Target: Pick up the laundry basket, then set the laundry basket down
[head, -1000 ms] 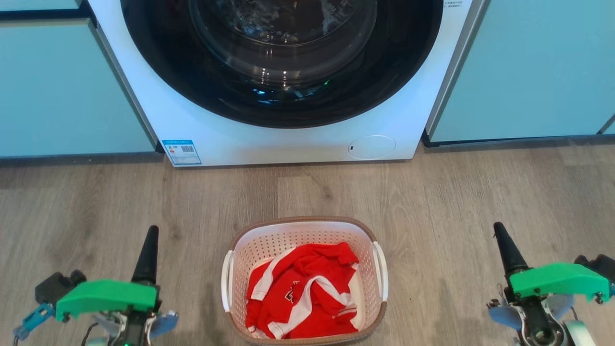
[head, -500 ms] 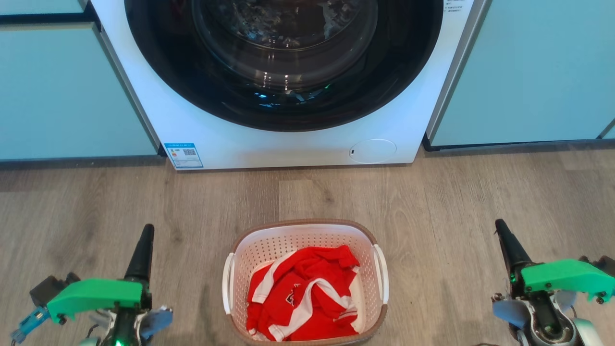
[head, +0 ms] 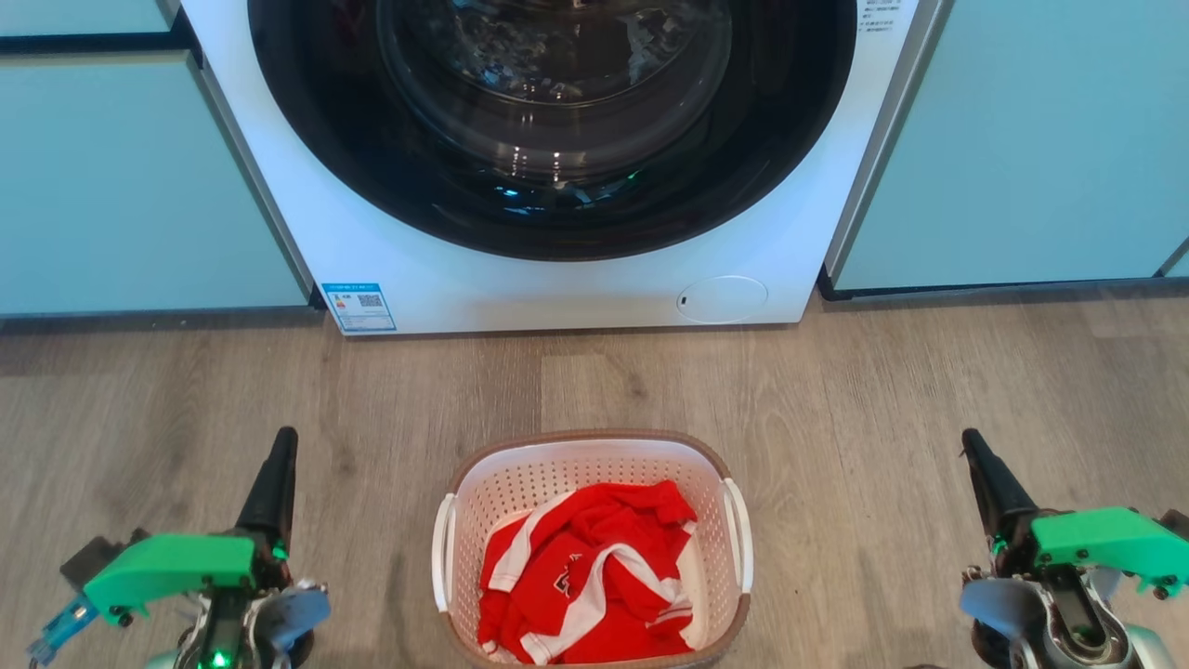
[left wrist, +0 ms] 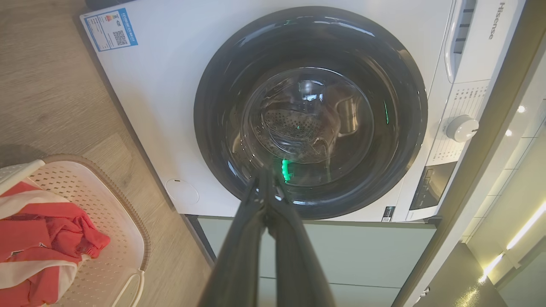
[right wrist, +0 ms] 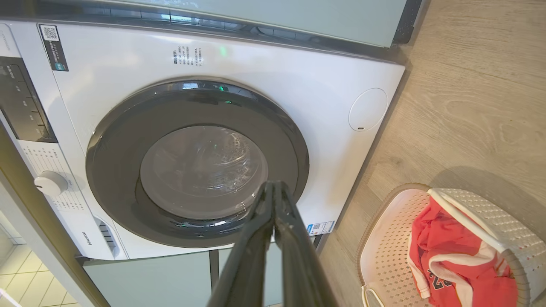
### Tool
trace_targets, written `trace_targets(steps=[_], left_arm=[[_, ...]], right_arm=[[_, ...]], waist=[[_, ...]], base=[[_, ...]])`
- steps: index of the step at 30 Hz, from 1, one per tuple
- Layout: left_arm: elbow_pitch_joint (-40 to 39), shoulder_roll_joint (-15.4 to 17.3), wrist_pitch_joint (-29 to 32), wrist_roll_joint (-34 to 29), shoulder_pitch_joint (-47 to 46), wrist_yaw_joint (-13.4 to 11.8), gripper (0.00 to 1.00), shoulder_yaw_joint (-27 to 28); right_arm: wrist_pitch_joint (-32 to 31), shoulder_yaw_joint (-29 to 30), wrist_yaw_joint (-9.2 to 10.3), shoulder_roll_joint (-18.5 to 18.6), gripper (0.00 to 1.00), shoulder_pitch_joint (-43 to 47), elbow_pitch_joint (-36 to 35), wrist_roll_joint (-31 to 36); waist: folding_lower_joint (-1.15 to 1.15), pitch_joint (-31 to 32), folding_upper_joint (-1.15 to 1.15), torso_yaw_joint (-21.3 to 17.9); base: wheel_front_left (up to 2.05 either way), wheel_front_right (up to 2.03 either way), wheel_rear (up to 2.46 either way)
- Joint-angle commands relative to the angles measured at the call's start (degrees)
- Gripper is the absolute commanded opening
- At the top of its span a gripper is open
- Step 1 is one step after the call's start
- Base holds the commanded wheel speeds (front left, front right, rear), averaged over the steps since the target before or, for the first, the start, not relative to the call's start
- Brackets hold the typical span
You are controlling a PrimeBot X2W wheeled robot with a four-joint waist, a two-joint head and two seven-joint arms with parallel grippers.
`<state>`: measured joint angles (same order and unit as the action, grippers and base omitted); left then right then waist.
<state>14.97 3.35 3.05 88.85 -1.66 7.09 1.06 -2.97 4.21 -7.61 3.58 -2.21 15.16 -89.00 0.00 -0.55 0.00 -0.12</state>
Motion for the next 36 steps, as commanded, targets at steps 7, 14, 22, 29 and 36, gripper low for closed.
trace_targets(steps=[7, 14, 22, 29, 36], left_arm=[[-1.07, 1.19, 1.49, 4.91, -4.29, 0.39, 0.0, 3.1], [-1.03, 1.07, 1.73, 5.09, -4.35, 0.4, 0.0, 3.33], [-1.01, 0.93, 1.88, 4.93, -4.36, 0.4, 0.0, 3.52], [-1.01, 0.82, 2.01, 4.79, -4.37, 0.4, 0.0, 3.68], [-1.0, 0.71, 2.13, 4.67, -4.39, 0.4, 0.0, 3.83]], right_arm=[[-1.62, 0.01, 0.12, 0.92, 0.0, -3.75, -1.3, -4.74], [-1.85, 0.23, 0.12, 0.8, 0.0, -3.79, -1.26, -4.9], [-2.0, 0.43, 0.12, 0.66, 0.0, -3.8, -1.25, -4.74], [-2.13, 0.58, 0.12, 0.55, 0.0, -3.82, -1.23, -4.61], [-2.25, 0.73, 0.12, 0.45, 0.0, -3.83, -1.22, -4.48]], waist=[[0.0, 0.34, 0.0, 0.11], [0.0, 0.37, 0.0, 0.12], [0.0, 0.37, 0.0, 0.12], [0.0, 0.37, 0.0, 0.12], [0.0, 0.37, 0.0, 0.12]], base=[[0.0, 0.0, 0.0], [0.0, 0.0, 0.0], [0.0, 0.0, 0.0], [0.0, 0.0, 0.0], [0.0, 0.0, 0.0]])
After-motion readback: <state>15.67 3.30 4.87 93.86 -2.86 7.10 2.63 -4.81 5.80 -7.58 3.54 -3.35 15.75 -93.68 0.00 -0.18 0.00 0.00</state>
